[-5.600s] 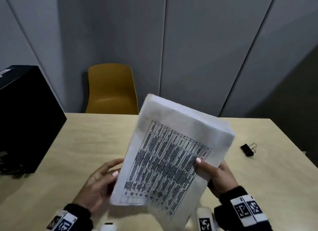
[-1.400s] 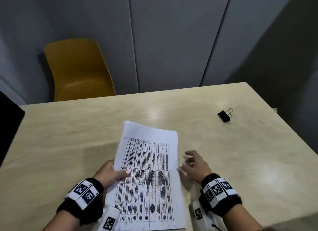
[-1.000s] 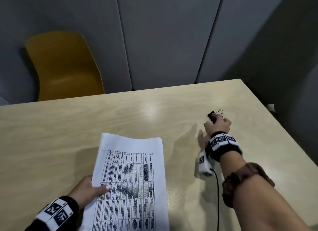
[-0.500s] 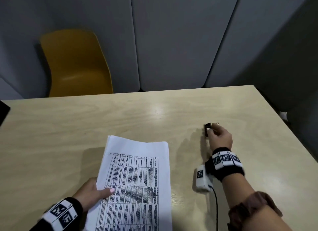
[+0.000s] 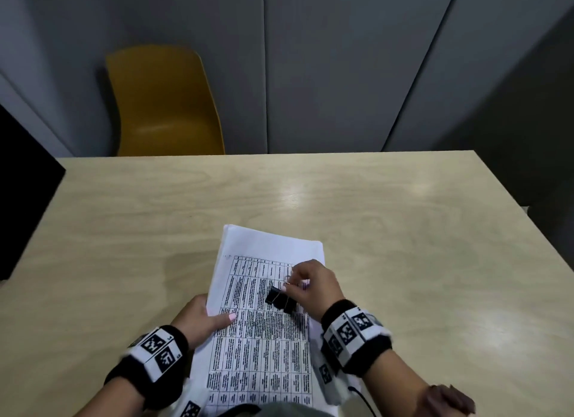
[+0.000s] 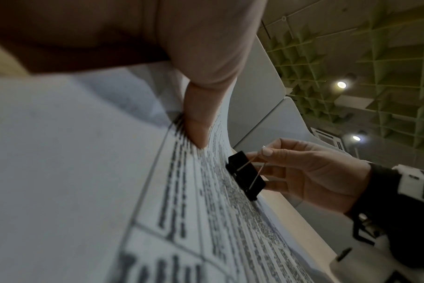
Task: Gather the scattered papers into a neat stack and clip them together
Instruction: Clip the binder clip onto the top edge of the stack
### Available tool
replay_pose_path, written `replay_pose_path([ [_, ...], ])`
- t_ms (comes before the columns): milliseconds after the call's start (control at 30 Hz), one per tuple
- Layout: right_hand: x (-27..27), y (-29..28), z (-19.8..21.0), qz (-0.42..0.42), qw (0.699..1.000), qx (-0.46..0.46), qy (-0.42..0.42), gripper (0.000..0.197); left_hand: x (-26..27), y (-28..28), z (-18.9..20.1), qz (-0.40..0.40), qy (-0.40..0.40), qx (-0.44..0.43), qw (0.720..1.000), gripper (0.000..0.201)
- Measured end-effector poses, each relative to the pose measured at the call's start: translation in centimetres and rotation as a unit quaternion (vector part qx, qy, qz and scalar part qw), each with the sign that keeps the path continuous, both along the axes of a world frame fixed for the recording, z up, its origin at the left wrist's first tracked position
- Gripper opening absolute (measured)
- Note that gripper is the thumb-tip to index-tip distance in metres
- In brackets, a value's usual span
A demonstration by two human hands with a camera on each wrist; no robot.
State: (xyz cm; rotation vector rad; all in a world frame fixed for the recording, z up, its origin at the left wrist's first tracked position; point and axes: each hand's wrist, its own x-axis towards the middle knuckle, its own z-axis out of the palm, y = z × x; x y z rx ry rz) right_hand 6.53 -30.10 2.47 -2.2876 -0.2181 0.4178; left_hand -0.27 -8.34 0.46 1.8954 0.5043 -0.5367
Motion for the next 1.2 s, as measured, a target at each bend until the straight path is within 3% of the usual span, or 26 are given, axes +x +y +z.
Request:
replay_pose_path([
  [100, 0.6, -0.8, 1.9, 0.089, 0.991, -0.066, 0.075, 0.028, -0.8, 0.3, 0.3, 0.004, -0.017, -0.007, 1.000, 0.024],
  [200, 1.3, -1.5, 3.9, 0.135, 0.985, -0.067, 0.087, 0.027, -1.2, 0.2, 0.6, 0.003, -0.039, -0.004, 0.999, 0.019],
  [300, 1.9, -1.7, 5.9, 0.136, 0.989, -0.033, 0.040, 0.034, -1.5, 0.3, 0.6, -0.002, -0.055, 0.008, 0.998, 0.018],
  [467, 3.5, -1.8, 9.1, 0.055, 0.994, 0.036, -0.090, 0.048, -1.6, 0.4, 0.7, -0.015, -0.069, 0.013, 0.997, 0.026],
  [767, 4.5, -0.7, 12.0, 0.056, 0.983, 0.045, -0.166, 0.048, -2.0, 0.0, 1.3, -0.016, -0.087, 0.019, 0.996, 0.011],
  [1200, 5.2, 0.2, 14.4, 0.203, 0.974, 0.027, -0.094, 0.037, -2.5, -0.1, 2.0, -0.041, -0.111, 0.035, 0.992, 0.016],
])
